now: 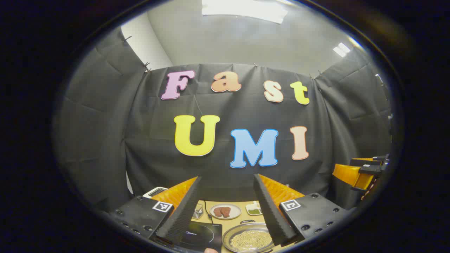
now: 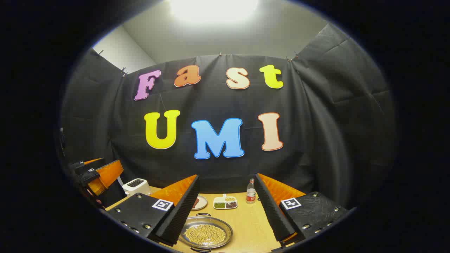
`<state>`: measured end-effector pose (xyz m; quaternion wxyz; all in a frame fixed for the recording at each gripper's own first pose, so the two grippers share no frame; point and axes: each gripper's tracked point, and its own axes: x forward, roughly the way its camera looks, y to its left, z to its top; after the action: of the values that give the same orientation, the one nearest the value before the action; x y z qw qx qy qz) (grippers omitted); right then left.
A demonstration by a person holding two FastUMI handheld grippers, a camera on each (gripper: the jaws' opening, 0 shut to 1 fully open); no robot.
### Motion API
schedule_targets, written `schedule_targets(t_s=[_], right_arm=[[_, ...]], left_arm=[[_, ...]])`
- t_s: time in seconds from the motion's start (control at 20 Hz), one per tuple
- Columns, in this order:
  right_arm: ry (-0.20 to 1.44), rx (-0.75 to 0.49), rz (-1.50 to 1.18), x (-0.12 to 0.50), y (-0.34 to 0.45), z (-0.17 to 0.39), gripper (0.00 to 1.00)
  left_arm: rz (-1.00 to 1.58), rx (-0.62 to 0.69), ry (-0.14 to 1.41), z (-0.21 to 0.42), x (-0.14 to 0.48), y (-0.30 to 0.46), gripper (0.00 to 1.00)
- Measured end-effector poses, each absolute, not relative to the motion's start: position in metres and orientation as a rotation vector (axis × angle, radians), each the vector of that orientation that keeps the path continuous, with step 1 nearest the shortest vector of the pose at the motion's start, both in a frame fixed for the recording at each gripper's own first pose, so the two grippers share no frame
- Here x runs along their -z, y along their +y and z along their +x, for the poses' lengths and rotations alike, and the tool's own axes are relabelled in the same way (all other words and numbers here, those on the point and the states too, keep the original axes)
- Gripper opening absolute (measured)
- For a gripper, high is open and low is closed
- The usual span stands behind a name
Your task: First push the handle of the pot to place it horizontally, then grasp the pot with both hands and set it on the induction cooktop.
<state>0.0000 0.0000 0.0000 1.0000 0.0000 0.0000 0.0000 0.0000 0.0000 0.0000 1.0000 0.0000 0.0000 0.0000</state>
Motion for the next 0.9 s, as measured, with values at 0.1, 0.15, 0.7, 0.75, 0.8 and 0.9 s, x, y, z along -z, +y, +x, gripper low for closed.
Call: schedule_targets(t_s=[0.1, 0.15, 0.7, 0.75, 0.8, 0.9], right_arm=[[-0.001, 0.002, -0.005, -0.0003, 0.0010, 0.0009, 0.96], [-0.004, 0.001, -0.010, -0.0009, 0.0019, -0.0003, 0.96], [-0.003, -0.009, -0.004, 0.0013, 0.0017, 0.0037, 0.96], [-0.004, -0.010, -0.006, 0.0014, 0.0014, 0.0035, 0.96], [-0.004, -0.009, -0.006, 0.0013, 0.0015, 0.0033, 0.96], [0.002, -0.013, -0.006, 0.0023, 0.0025, 0.0042, 0.96]], left_arm=[[0.000, -0.003, -0.004, 0.0007, -0.0007, 0.0033, 0.96], [0.000, -0.002, -0.003, 0.0005, 0.0008, 0.0041, 0.97], [0.021, -0.001, -0.009, 0.0075, -0.0031, 0.0042, 0.93], [0.020, -0.003, -0.011, 0.0083, -0.0030, 0.0053, 0.93], [0.019, -0.004, -0.010, 0.0081, -0.0022, 0.0062, 0.93], [0.013, -0.002, -0.005, 0.0086, -0.0006, 0.0069, 0.93]])
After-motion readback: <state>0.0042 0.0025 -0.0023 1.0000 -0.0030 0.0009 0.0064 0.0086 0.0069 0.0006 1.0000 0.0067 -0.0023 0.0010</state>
